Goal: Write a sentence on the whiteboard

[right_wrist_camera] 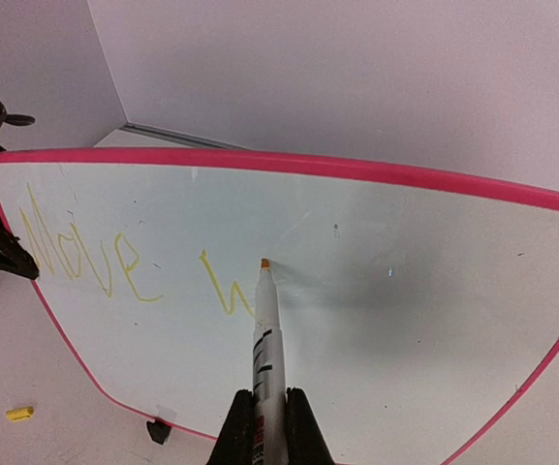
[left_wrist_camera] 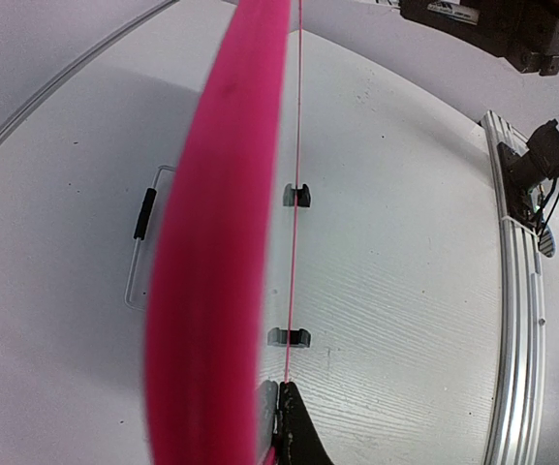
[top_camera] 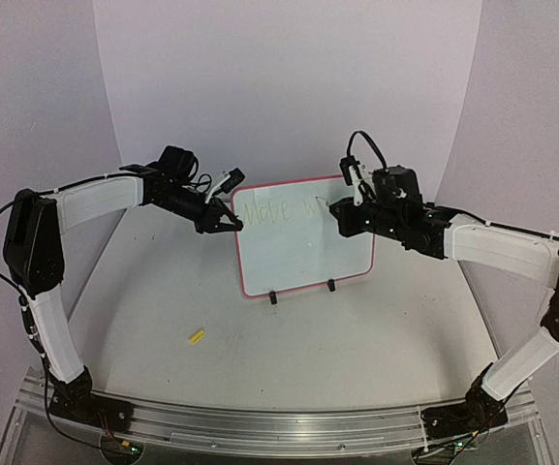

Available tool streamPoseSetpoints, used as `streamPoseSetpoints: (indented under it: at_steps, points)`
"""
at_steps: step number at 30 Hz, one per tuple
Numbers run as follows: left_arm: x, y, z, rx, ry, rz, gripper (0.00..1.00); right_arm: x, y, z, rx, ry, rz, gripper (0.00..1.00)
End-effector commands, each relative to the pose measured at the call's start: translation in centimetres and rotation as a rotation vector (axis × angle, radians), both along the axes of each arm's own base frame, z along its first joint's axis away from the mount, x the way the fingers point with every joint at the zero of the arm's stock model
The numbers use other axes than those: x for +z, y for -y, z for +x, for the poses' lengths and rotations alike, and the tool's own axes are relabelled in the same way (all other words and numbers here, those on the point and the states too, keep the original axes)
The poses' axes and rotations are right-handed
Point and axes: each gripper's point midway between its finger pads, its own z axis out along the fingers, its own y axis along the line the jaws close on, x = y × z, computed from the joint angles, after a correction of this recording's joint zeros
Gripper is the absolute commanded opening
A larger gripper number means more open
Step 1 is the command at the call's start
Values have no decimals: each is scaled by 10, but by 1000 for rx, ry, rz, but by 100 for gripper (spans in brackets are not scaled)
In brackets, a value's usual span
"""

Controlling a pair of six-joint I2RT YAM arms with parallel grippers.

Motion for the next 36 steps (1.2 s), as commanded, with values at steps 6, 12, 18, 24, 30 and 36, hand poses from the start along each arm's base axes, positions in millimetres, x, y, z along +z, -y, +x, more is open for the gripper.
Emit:
streamPoseSetpoints:
  at_steps: [6,12,18,24,30,36]
  points:
    - [-19,-13,10,39,70,121,0,30,11,-9,-6,49,61,0]
    - [-18,-12,10,39,69,119,0,19,17,-17,-14,26,64,0]
    - [-18,-12,11,41,68,120,0,6,16,-13,-24,1,50,0]
    - [-19,-13,11,41,67,122,0,6,13,-7,-32,0,49,0]
    - [-20,-13,11,41,67,123,0,7,8,-3,-26,2,53,0]
    - [-21,-13,11,41,64,124,0,10,8,-1,-32,11,56,0]
